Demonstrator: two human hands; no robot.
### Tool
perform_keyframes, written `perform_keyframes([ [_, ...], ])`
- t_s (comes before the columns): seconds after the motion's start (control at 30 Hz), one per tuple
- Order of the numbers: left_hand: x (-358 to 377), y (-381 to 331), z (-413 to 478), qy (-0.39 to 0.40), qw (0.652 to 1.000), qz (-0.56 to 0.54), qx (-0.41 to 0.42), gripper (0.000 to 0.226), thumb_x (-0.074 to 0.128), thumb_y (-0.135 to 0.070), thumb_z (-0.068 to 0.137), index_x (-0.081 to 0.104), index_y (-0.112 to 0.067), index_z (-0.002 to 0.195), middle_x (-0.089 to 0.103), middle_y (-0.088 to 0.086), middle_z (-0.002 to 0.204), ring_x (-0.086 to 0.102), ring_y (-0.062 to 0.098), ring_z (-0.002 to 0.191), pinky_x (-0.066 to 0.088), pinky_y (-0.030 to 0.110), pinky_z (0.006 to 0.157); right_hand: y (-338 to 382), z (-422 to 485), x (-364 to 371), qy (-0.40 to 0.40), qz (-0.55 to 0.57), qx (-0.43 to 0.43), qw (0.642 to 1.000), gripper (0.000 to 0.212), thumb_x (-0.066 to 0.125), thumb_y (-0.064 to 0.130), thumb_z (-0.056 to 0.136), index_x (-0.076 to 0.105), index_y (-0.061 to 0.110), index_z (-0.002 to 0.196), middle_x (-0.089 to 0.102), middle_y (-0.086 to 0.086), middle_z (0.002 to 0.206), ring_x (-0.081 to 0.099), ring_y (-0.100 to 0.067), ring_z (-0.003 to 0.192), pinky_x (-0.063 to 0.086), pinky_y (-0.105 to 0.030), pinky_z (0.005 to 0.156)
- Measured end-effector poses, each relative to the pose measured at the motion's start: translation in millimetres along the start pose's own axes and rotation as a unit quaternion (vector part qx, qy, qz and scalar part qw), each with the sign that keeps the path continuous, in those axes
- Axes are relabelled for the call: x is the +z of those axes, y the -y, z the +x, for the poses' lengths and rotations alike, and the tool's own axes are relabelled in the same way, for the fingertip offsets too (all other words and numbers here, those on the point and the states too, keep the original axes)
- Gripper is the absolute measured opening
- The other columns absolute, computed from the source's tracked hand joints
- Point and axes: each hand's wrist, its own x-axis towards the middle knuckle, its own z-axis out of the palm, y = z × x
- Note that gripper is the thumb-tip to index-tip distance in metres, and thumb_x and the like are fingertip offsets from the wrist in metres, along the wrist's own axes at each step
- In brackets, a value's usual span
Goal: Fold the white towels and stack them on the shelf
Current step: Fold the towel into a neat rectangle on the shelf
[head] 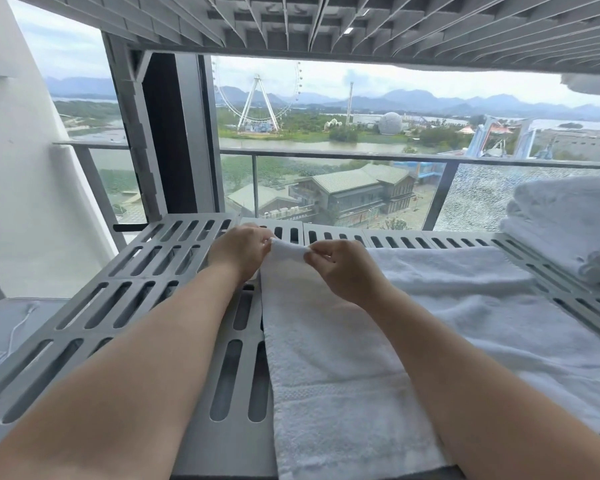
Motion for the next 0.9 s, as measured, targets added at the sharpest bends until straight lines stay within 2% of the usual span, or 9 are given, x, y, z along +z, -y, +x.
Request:
perform_keyframes([
  [0.1, 1, 4, -1, -0.006, 1.0, -0.004, -0.026, 0.032, 0.046, -0.018, 0.099, 0.075, -0.032, 0.1, 0.065, -0.002, 0.11, 0.06, 0.022, 0.099, 0.054, 0.041, 0.082, -2, -2, 3, 0.016, 0.004, -0.003, 1.0, 0.023, 0.063, 0.03, 0.092, 0.073, 0.015, 0.079, 0.06, 0.006, 0.059, 0.051, -0.006, 0.055, 0.042, -0.028, 0.058],
  [0.17, 0, 5, -2, -0.02, 0.999, -0.027, -0.039, 0.037, 0.048, -0.006, 0.097, 0.076, -0.031, 0.099, 0.067, -0.001, 0.117, 0.061, 0.016, 0.097, 0.053, 0.036, 0.084, -2, -3, 5, 0.072, 0.006, 0.004, 0.997, 0.02, 0.065, 0.033, 0.092, 0.079, 0.018, 0.092, 0.074, 0.009, 0.091, 0.065, -0.007, 0.082, 0.053, -0.03, 0.079],
  [0.33, -7, 1, -5, 0.003, 0.991, -0.124, -0.045, 0.046, 0.044, 0.0, 0.096, 0.075, -0.033, 0.093, 0.069, 0.0, 0.119, 0.064, 0.012, 0.091, 0.051, 0.028, 0.08, 0, -5, 5, 0.152, -0.078, -0.028, 0.985, 0.037, 0.063, 0.051, 0.088, 0.068, 0.035, 0.121, 0.061, 0.008, 0.126, 0.058, -0.011, 0.111, 0.051, -0.039, 0.097],
  [0.43, -7, 0, -12, 0.046, 0.995, -0.089, -0.031, 0.065, 0.036, 0.013, 0.084, 0.078, -0.036, 0.093, 0.063, -0.003, 0.127, 0.059, 0.018, 0.111, 0.053, 0.039, 0.096, 4, -7, 9, 0.159, -0.148, -0.052, 0.975, 0.049, 0.059, 0.034, 0.091, 0.053, 0.035, 0.14, 0.056, 0.004, 0.14, 0.056, -0.017, 0.121, 0.051, -0.041, 0.098],
  [0.57, -9, 0, -15, 0.062, 0.996, -0.067, -0.024, 0.062, 0.037, 0.011, 0.086, 0.078, -0.032, 0.099, 0.06, -0.005, 0.133, 0.051, 0.017, 0.125, 0.046, 0.04, 0.106, 10, -9, 10, 0.049, -0.192, -0.114, 0.974, 0.045, 0.047, 0.011, 0.091, 0.068, 0.023, 0.129, 0.073, -0.006, 0.12, 0.07, -0.025, 0.108, 0.057, -0.039, 0.088],
  [0.7, -15, -8, -13, 0.038, 0.991, -0.121, -0.04, 0.057, 0.035, 0.006, 0.088, 0.078, -0.032, 0.091, 0.06, 0.004, 0.138, 0.062, 0.017, 0.107, 0.053, 0.033, 0.086, 17, -16, 2, -0.066, -0.173, -0.141, 0.973, 0.038, 0.049, 0.015, 0.086, 0.078, 0.02, 0.11, 0.078, -0.006, 0.088, 0.073, -0.03, 0.079, 0.058, -0.039, 0.067],
  [0.77, -16, -10, -13, 0.041, 0.985, -0.16, -0.057, 0.057, 0.034, 0.005, 0.088, 0.078, -0.031, 0.088, 0.059, 0.005, 0.141, 0.065, 0.006, 0.071, 0.049, 0.024, 0.061, 20, -20, 4, -0.036, -0.196, -0.146, 0.969, 0.032, 0.051, 0.018, 0.088, 0.078, 0.021, 0.105, 0.076, -0.006, 0.079, 0.071, -0.031, 0.074, 0.057, -0.038, 0.065],
  [0.83, -15, -10, -15, 0.054, 0.983, -0.163, -0.06, 0.058, 0.033, 0.006, 0.086, 0.077, -0.032, 0.086, 0.059, 0.005, 0.142, 0.048, 0.005, 0.041, 0.042, 0.023, 0.044, 20, -22, 8, 0.041, -0.237, -0.146, 0.96, 0.028, 0.049, 0.03, 0.095, 0.074, 0.02, 0.091, 0.073, -0.004, 0.077, 0.07, -0.03, 0.076, 0.055, -0.038, 0.066],
  [0.9, -12, -11, -18, 0.051, 0.987, -0.141, -0.058, 0.059, 0.034, 0.007, 0.083, 0.077, -0.033, 0.083, 0.059, 0.004, 0.141, 0.05, 0.007, 0.044, 0.048, 0.027, 0.047, 20, -21, 10, 0.078, -0.241, -0.15, 0.956, 0.037, 0.048, 0.047, 0.098, 0.074, 0.022, 0.089, 0.074, 0.003, 0.088, 0.07, -0.022, 0.085, 0.055, -0.035, 0.072],
])
